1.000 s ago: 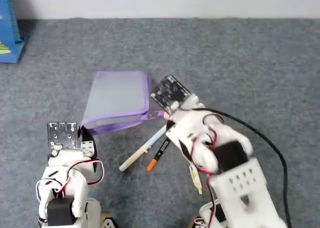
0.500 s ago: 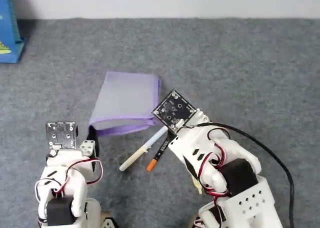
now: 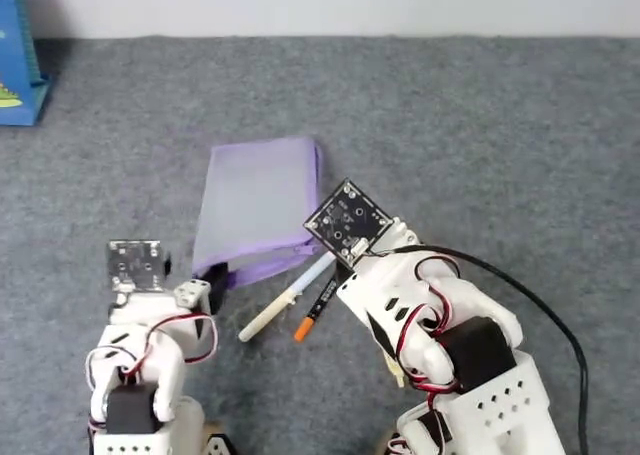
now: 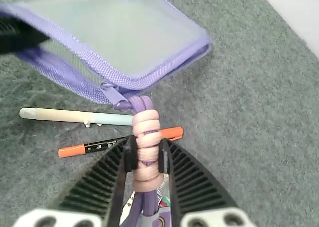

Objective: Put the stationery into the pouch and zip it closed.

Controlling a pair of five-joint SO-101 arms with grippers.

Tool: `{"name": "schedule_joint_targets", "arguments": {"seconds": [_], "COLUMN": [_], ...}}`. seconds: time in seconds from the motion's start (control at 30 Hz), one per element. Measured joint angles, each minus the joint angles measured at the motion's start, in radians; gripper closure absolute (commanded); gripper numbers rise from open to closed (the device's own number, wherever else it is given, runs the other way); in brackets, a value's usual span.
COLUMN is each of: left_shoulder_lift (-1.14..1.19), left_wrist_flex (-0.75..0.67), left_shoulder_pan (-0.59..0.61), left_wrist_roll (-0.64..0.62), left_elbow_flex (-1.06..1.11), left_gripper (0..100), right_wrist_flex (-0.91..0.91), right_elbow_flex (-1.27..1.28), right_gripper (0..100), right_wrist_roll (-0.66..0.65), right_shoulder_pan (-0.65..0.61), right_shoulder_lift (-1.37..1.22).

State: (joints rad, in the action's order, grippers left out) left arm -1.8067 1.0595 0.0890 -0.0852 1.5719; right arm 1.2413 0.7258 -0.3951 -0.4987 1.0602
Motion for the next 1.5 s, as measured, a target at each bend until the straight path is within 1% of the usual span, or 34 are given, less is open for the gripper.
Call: {"name": "schedule_joint_targets", "arguments": {"seconds": [0.13,0.23,0.43,0.53,0.57,0.6,0.77,0.87,0.97,1.23,1.3,1.4,1.5], "left_shoulder_lift": [0.0,0.0,0.0,0.0,0.0,0.0,0.0,0.0,0.0,0.0,0.0,0.0,0.0], "left_wrist_flex": [0.0,0.0,-0.003,0.032,0.049,0.068,0.126,0.175,0.218,0.229,0.23,0.232,0.262], "left_shoulder_pan": [-0.011,-0.015,-0.017,-0.017,-0.017,-0.017,-0.015,-0.015,-0.014,-0.012,-0.012,-0.018,-0.02], "left_wrist_roll": [0.023,0.043,0.052,0.057,0.061,0.069,0.074,0.074,0.074,0.044,0.041,0.037,0.009], "left_elbow_flex": [0.002,0.002,0.002,-0.012,-0.023,-0.037,-0.118,-0.189,-0.258,-0.404,-0.43,-0.468,-0.503], "left_gripper": [93,99,99,99,99,99,99,99,99,99,99,99,99], "right_wrist_flex": [0.0,0.0,0.0,0.0,0.0,0.0,0.04,0.041,0.041,0.037,0.003,-0.072,-0.121], "right_elbow_flex": [0.0,0.0,0.0,0.0,0.0,0.0,0.0,0.0,0.0,0.025,0.06,0.112,0.132], "right_gripper": [99.1,99.1,99.1,98.6,97.1,94.5,74.1,68.1,67.3,67.4,67.4,67.4,67.5], "right_wrist_roll": [0.0,0.0,0.0,0.0,0.0,0.0,0.002,0.06,0.112,0.126,0.126,0.126,0.126], "right_shoulder_pan": [0.015,0.04,0.041,0.041,0.041,0.041,0.068,0.118,0.163,0.176,0.176,0.235,0.276], "right_shoulder_lift": [0.0,0.0,0.0,0.0,0.0,0.0,0.002,0.008,0.017,0.017,0.017,0.017,0.015]}}
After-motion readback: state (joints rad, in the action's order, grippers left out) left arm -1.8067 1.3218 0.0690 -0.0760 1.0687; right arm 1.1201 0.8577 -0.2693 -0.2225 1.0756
